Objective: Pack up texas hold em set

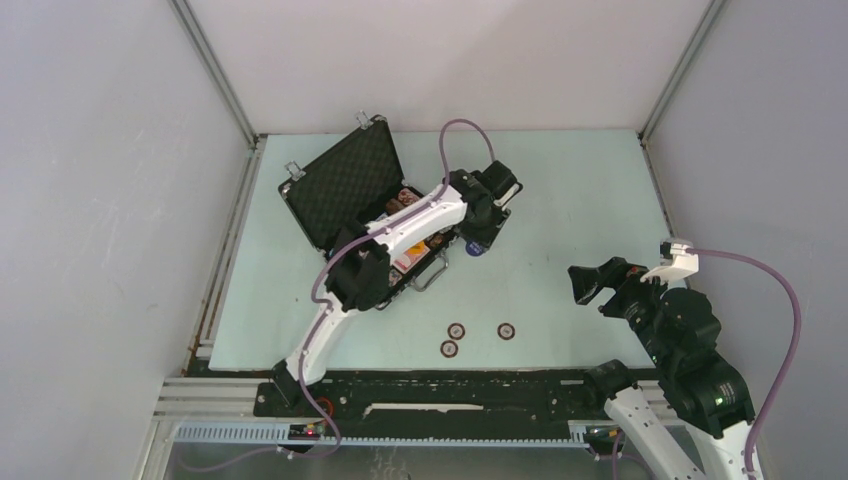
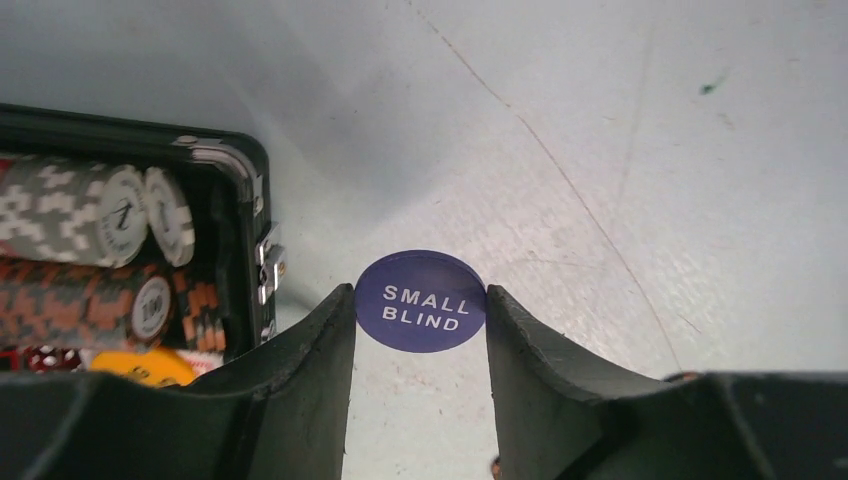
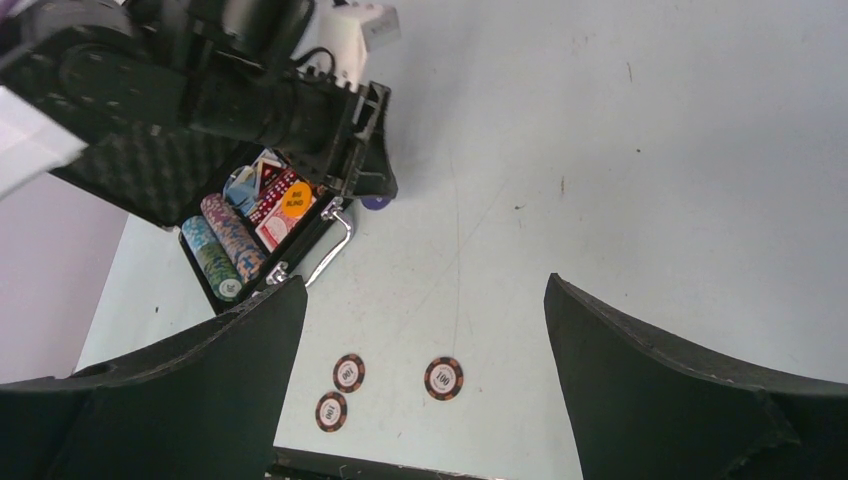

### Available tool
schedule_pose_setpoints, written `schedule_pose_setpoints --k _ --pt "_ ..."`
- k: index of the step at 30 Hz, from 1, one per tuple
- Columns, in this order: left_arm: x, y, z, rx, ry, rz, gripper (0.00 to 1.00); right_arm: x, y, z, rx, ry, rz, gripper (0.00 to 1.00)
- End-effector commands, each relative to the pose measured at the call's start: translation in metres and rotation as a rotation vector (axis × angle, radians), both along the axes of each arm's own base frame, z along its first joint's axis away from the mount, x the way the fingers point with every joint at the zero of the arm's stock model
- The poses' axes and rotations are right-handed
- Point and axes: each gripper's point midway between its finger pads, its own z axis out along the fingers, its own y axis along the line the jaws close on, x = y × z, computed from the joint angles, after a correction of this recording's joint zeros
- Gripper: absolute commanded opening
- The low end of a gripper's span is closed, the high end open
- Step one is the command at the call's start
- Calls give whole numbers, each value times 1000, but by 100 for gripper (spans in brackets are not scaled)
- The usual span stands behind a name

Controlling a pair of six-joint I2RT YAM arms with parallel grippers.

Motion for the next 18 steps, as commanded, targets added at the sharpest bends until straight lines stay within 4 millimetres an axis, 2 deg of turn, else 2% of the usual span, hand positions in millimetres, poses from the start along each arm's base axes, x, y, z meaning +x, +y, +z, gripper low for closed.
schedule_pose_setpoints --k 1,3,9,12,18 --pt "-2 -1 71 -96 -97 -6 46 3 2 5 -2 -30 9 99" --pt "-4 12 82 -77 -124 4 46 2 1 6 0 -35 7 99" --pt "-14 79 80 50 -153 74 47 3 2 5 1 -32 11 99" --pt "-21 106 79 51 -155 112 47 3 3 5 -1 -32 17 99" --pt "-26 150 56 79 -108 179 47 3 4 5 0 -30 19 99"
